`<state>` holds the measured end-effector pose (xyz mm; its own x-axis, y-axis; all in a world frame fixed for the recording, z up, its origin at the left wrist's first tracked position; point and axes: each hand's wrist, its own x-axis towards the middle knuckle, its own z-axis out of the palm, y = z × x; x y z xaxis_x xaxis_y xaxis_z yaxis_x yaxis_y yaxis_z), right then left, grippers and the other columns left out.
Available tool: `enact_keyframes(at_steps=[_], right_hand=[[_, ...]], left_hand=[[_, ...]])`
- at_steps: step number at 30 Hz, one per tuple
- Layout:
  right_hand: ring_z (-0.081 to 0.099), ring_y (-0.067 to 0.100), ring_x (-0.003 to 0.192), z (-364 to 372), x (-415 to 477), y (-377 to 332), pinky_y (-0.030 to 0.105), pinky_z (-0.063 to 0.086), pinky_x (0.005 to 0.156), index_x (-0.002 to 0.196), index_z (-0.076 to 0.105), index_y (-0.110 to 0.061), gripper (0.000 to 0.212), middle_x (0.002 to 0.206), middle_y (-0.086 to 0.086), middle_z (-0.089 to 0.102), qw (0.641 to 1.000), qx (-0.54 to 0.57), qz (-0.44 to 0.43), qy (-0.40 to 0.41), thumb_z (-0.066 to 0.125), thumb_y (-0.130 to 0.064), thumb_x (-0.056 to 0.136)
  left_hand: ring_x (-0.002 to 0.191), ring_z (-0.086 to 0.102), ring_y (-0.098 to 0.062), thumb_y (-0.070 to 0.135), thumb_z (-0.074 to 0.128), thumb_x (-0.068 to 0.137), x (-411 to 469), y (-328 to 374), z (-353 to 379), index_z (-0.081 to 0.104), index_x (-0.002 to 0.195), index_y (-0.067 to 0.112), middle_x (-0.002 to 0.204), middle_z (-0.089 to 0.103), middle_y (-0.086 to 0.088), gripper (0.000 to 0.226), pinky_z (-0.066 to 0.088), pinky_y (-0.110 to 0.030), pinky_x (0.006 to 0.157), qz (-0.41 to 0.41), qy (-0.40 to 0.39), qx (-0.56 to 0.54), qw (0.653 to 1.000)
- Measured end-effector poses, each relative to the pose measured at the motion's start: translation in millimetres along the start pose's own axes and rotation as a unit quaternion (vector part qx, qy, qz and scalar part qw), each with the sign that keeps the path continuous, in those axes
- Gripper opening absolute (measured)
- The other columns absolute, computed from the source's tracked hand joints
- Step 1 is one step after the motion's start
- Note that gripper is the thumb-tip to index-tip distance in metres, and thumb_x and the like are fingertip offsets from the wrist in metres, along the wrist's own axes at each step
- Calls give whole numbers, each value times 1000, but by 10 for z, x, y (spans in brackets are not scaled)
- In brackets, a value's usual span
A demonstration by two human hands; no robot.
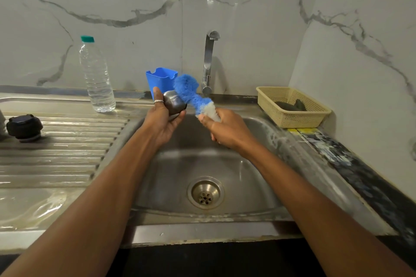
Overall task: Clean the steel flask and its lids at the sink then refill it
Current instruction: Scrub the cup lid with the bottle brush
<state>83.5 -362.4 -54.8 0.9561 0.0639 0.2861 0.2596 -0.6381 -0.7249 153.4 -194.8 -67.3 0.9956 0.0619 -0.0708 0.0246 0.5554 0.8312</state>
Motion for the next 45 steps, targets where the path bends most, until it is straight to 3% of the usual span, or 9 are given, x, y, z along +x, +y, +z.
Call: enact_keyframes(at_steps=[6, 10, 13, 17, 22, 28, 35, 40, 45], right_hand=[[64, 15, 72, -11, -15, 19, 30, 46, 66, 85, 60, -31, 23, 70, -12, 61, 998, -41, -29, -36, 59, -50, 98], [68, 23, 80, -8, 40, 45, 30, 45, 69, 93, 62, -30, 21, 75, -8, 64, 998, -40, -19, 32, 58, -49, 99], [64, 14, 72, -12, 17, 40, 30, 45, 65, 93, 61, -29, 21, 71, -12, 62, 999, -33, -30, 13, 58, -49, 99], [66, 19, 74, -81, 50, 70, 32, 48, 69, 84, 61, -28, 27, 70, -8, 64, 999, -11, -12, 49, 57, -50, 99], [66, 16, 71, 0, 14, 31, 35, 52, 70, 95, 64, -28, 25, 72, -8, 65, 1000, -4, -29, 6, 58, -51, 98], [67, 22, 77, 23, 53, 42, 31, 48, 70, 90, 60, -28, 24, 74, -6, 65, 999, -5, -11, 45, 58, -50, 98], [66, 19, 74, -21, 53, 75, 32, 50, 72, 89, 63, -27, 25, 72, -7, 65, 999, 1, -2, 44, 58, -50, 98], [67, 14, 75, -39, 16, 23, 29, 48, 67, 109, 67, -28, 26, 75, -11, 65, 999, -3, -38, 32, 58, -50, 98], [69, 21, 78, -52, 63, 85, 35, 52, 72, 100, 69, -23, 29, 76, -4, 69, 998, -10, 2, 69, 58, -50, 97]], left_hand=[[97, 74, -16, 53, 27, 108, -22, 29, 4, 57, 138, 15, 120, 73, -7, 57, 61, -26, 63, -12, -12, -31, 999], [97, 74, -11, 49, 34, 108, -55, 22, 61, 62, 119, 16, 107, 76, -3, 45, 59, -21, 64, -11, -37, 10, 999], [99, 74, -9, 46, 37, 108, -67, 48, 85, 62, 127, 16, 105, 78, 0, 44, 59, -20, 72, 5, -79, 10, 997], [94, 71, -11, 44, 44, 107, -51, 26, 79, 58, 133, 12, 115, 70, -6, 43, 58, -19, 71, 4, -74, 6, 997], [79, 74, -12, 47, 43, 106, -29, 45, 39, 61, 101, 11, 88, 73, -4, 40, 59, -21, 68, -5, -59, -17, 998], [113, 70, -22, 44, 42, 107, -23, 17, 68, 51, 139, 9, 124, 68, -18, 48, 60, -28, 89, -10, -76, -20, 997], [108, 73, -22, 36, 51, 105, -9, 12, 32, 59, 133, 5, 126, 71, -14, 42, 61, -29, 87, 9, -95, 4, 995], [105, 74, -20, 35, 51, 106, -46, 29, 33, 64, 123, 9, 103, 77, -6, 34, 60, -26, 84, 26, -127, 7, 991], [114, 70, -25, 32, 54, 104, -34, 12, 20, 56, 137, 3, 128, 68, -17, 44, 59, -34, 95, 30, -117, -18, 993]])
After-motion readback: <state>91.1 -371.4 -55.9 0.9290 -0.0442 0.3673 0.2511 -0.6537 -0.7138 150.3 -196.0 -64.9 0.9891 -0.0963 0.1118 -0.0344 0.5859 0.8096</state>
